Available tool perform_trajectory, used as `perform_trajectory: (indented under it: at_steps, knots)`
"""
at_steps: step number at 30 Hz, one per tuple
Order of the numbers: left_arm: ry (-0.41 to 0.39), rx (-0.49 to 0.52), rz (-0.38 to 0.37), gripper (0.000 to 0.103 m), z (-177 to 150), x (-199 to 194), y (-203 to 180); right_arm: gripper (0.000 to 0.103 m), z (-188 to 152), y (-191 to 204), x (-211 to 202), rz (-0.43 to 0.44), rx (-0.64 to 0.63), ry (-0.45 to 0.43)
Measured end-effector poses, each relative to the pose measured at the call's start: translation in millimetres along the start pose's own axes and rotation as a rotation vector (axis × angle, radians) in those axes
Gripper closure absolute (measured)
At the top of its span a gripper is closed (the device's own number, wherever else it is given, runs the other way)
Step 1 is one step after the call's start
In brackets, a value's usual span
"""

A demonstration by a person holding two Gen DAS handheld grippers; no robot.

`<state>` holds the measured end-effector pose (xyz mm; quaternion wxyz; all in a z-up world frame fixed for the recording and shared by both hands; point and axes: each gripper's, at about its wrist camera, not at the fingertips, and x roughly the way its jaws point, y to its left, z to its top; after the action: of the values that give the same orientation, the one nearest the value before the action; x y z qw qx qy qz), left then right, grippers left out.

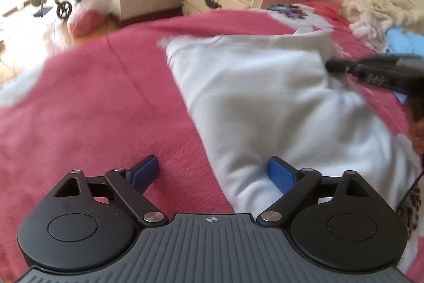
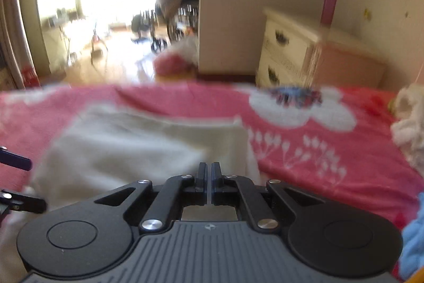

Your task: Fold clothes

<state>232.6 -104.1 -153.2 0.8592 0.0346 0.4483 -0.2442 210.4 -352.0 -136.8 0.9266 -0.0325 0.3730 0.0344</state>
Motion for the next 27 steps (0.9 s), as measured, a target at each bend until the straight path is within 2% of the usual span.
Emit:
perform_trajectory:
  at_steps: [1, 4, 6, 8, 10, 12, 15, 18, 20, 22, 25, 27]
  knots:
    - [-0.003, 0.005, 0.002, 0.01, 0, -2, -1, 0.103, -3, -1, 12, -0.002, -0.002, 0.033]
    - [-0.016, 0.02, -0.002, 0.015, 3, -14, -3, 0.103, 12, 1, 0, -0.004, -0.022, 0.017]
    - [-0.051, 0.044, -0.001, 0.015, 9, -19, -4, 0.103, 24, -1, -9, 0.037, 0.0, -0.035]
    - [-0.073, 0.075, 0.018, 0.015, 16, -15, -7, 0.103, 33, -2, 3, 0.047, 0.003, -0.033]
    - [-0.023, 0.081, 0.049, 0.012, 23, 3, -7, 0.103, 36, -6, 32, 0.038, 0.003, 0.002]
    - [-0.022, 0.048, 0.03, 0.01, 20, 7, -2, 0.103, 38, -17, 49, 0.063, 0.084, -0.006]
    - [-0.031, 0.032, 0.028, 0.011, 18, -1, 0, 0.103, 54, -22, 40, 0.024, 0.129, -0.051]
    - [-0.075, 0.031, 0.037, 0.011, 20, -9, 2, 0.103, 59, -25, 29, 0.119, 0.17, -0.04]
    - [-0.082, 0.026, 0.049, 0.011, 27, -3, 4, 0.103, 57, -25, 36, 0.165, 0.187, 0.015]
    - [-0.077, 0.021, 0.058, 0.01, 35, 6, 6, 0.103, 53, -28, 57, 0.146, 0.196, 0.065]
    - [-0.061, 0.006, 0.057, 0.007, 39, 14, 10, 0.103, 54, -39, 70, 0.083, 0.262, 0.044]
    - [-0.067, -0.012, 0.058, 0.008, 38, 6, 13, 0.103, 60, -45, 60, 0.103, 0.306, 0.032]
